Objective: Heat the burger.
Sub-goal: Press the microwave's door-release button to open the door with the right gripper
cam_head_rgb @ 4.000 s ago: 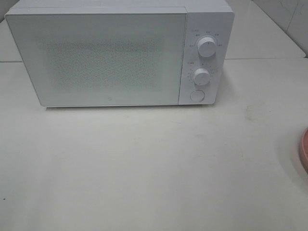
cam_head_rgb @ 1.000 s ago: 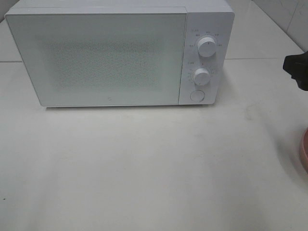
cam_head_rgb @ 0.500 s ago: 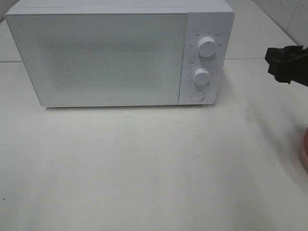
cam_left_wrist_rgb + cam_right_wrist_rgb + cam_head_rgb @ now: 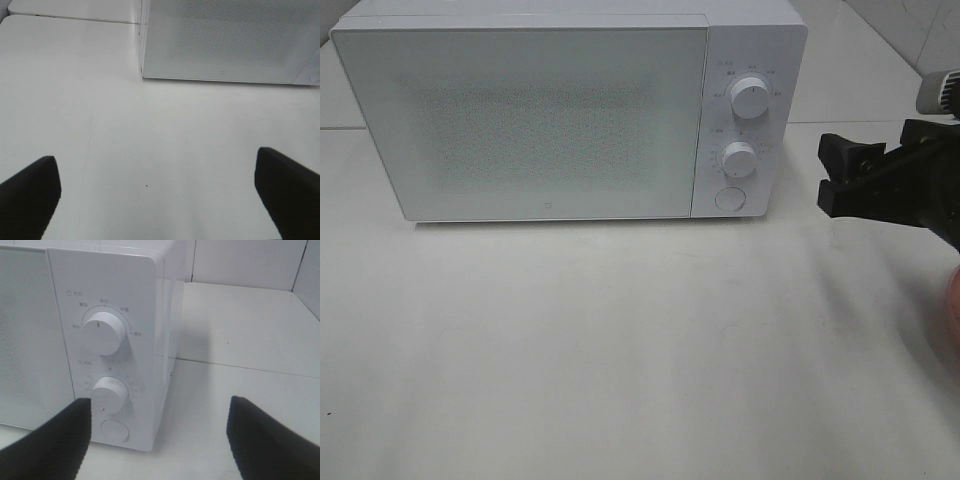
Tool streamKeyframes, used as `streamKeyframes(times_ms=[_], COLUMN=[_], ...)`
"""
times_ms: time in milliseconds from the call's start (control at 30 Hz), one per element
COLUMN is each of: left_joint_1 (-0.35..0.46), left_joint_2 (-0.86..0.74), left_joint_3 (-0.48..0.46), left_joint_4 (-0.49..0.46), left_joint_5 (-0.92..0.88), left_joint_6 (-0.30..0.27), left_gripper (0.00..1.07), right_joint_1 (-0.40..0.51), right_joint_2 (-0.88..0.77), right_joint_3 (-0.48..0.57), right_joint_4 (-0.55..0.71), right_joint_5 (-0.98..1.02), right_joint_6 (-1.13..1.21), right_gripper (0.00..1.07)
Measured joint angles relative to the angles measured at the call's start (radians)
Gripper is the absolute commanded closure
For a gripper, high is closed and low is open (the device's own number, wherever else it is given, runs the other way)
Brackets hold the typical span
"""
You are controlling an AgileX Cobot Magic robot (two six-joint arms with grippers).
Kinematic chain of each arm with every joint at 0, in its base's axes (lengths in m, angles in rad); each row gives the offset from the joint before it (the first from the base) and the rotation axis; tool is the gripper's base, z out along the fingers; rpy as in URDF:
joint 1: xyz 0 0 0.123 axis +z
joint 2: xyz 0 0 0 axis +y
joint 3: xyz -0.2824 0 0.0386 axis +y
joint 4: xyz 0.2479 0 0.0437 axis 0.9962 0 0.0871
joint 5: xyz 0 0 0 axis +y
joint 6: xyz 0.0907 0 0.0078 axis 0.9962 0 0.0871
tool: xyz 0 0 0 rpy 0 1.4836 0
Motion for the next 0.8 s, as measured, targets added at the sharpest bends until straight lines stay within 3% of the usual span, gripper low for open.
streamKeyframes(times_ms=[233, 500, 800], left_joint_1=[0.000, 0.000, 0.000], left_joint_2=[0.000, 0.000, 0.000], left_joint_3=[0.000, 0.000, 0.000], left_joint_4=[0.000, 0.000, 0.000], left_joint_5=[0.000, 0.000, 0.000], left_joint_6=[0.000, 0.000, 0.000], left_gripper=[0.09, 0.09, 0.09], right_joint_1=[0.066, 0.155, 0.240], right_joint_2=[0.023, 0.201, 0.339], right_joint_3=[0.009, 0.037, 0.037], right_joint_4=[0.071, 0.231, 0.274], right_joint_5=[-0.059, -0.219, -0.280], right_joint_6=[-0.024, -0.032, -0.012], right_gripper=[0.33, 0.33, 0.33])
